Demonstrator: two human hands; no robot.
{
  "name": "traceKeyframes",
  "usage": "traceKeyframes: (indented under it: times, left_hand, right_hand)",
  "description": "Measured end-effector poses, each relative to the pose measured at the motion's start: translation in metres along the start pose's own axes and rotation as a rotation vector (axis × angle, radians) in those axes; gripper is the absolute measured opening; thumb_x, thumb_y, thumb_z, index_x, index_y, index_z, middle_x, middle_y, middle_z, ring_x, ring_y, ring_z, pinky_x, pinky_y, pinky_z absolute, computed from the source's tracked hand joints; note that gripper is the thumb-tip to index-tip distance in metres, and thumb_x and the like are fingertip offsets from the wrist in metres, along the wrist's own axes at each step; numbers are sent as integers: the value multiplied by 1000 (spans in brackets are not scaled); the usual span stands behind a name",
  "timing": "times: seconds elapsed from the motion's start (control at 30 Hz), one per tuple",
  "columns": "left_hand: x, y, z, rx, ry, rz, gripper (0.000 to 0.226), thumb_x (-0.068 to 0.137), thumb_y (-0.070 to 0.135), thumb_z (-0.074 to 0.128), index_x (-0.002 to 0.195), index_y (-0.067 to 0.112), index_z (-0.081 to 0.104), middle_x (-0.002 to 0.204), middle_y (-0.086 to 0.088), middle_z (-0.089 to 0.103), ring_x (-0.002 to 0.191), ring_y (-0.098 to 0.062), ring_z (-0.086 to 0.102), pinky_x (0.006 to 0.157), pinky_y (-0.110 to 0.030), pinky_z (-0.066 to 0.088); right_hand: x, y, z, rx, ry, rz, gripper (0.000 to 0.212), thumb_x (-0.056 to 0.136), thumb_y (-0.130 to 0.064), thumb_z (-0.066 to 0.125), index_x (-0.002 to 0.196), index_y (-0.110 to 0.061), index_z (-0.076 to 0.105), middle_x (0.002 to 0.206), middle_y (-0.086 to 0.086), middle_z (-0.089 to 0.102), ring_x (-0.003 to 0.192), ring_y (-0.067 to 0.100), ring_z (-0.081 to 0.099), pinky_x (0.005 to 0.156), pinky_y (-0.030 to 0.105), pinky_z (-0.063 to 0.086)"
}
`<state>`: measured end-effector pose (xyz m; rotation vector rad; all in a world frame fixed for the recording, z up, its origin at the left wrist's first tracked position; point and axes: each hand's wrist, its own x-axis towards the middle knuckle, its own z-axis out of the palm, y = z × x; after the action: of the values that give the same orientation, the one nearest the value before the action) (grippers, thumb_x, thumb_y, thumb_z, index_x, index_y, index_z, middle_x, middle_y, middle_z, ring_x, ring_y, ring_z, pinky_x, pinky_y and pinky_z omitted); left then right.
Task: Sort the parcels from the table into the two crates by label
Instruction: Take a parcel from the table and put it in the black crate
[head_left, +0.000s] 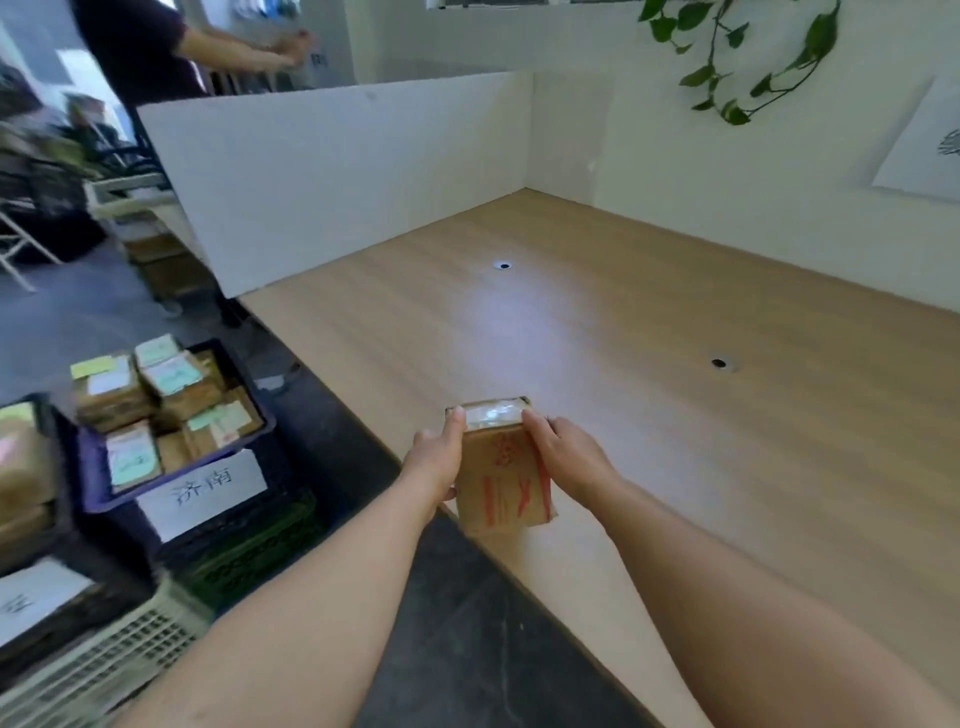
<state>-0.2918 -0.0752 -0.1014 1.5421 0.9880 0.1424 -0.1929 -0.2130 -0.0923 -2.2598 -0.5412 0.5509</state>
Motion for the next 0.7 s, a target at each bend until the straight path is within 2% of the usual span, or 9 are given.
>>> traceKeyframes:
  times: [0.13, 0.3, 0.37, 0.4, 0.5, 0.57, 0.6, 0.67, 0.7]
  left_hand:
    - [7, -26, -74, -54, 167, -46, 56, 92, 55, 44, 124, 8, 49, 109, -11, 63, 97, -27, 62, 86, -44, 55]
    - [3, -55, -140, -208, 284, -137, 39, 92, 30, 49, 122, 6, 49, 109, -14, 62, 92, -26, 61, 72, -35, 53]
    - [1, -63, -160, -263, 299, -165, 44, 92, 23, 48, 134, 10, 42, 117, -14, 59, 94, -26, 61, 69, -35, 52]
    - [2, -67, -169, -283, 302, -177, 54, 92, 20, 48, 144, 15, 33, 122, -12, 56, 94, -25, 60, 68, -35, 53]
    - [8, -74, -196, -253, 313, -184, 82, 87, 10, 48, 155, 35, 9, 124, -5, 51, 100, -29, 60, 81, -43, 57]
    - [16, -76, -213, -197, 311, -175, 89, 84, 6, 48, 154, 41, 5, 124, -1, 51, 100, -31, 61, 86, -45, 57]
    - [20, -75, -221, -170, 309, -170, 90, 84, 4, 48, 153, 44, 4, 132, -1, 49, 97, -29, 62, 82, -41, 58]
    - [31, -72, -235, -122, 302, -183, 91, 86, 0, 45, 152, 48, 4, 145, -4, 41, 93, -26, 62, 73, -36, 58]
    - [39, -71, -242, -115, 303, -195, 90, 87, -1, 45, 152, 48, 7, 145, -5, 41, 95, -26, 62, 75, -38, 59]
  right_hand:
    - [11, -50, 62, -48, -128, -84, 57, 98, -60, 28, 102, -13, 61, 96, 4, 64, 92, 21, 61, 85, 40, 50]
    - [21, -97, 123, -143, -306, -155, 43, 100, -46, 38, 93, -11, 63, 92, 8, 68, 83, 22, 64, 77, 36, 52]
    - [31, -111, 146, -175, -352, -176, 35, 97, -41, 46, 103, -11, 64, 97, 9, 68, 84, 21, 65, 77, 38, 56]
    - [35, -117, 156, -175, -374, -182, 35, 95, -38, 50, 116, -12, 61, 106, 9, 67, 87, 20, 65, 76, 37, 57]
    - [49, -133, 182, -123, -503, -183, 71, 91, -26, 60, 152, -25, 24, 132, 10, 55, 95, 19, 61, 78, 34, 57]
    - [59, -147, 196, -107, -615, -191, 90, 89, -16, 63, 154, -35, 4, 129, 9, 54, 91, 18, 62, 77, 34, 59]
    - [66, -154, 202, -124, -659, -204, 95, 89, -13, 64, 153, -39, -1, 130, 7, 52, 91, 18, 62, 76, 35, 59]
    - [83, -171, 215, -173, -724, -229, 99, 90, -10, 64, 152, -44, -6, 137, 6, 46, 94, 19, 62, 74, 34, 60]
    - [91, -180, 221, -192, -753, -241, 99, 90, -9, 64, 151, -46, -5, 139, 6, 44, 95, 20, 61, 73, 35, 60]
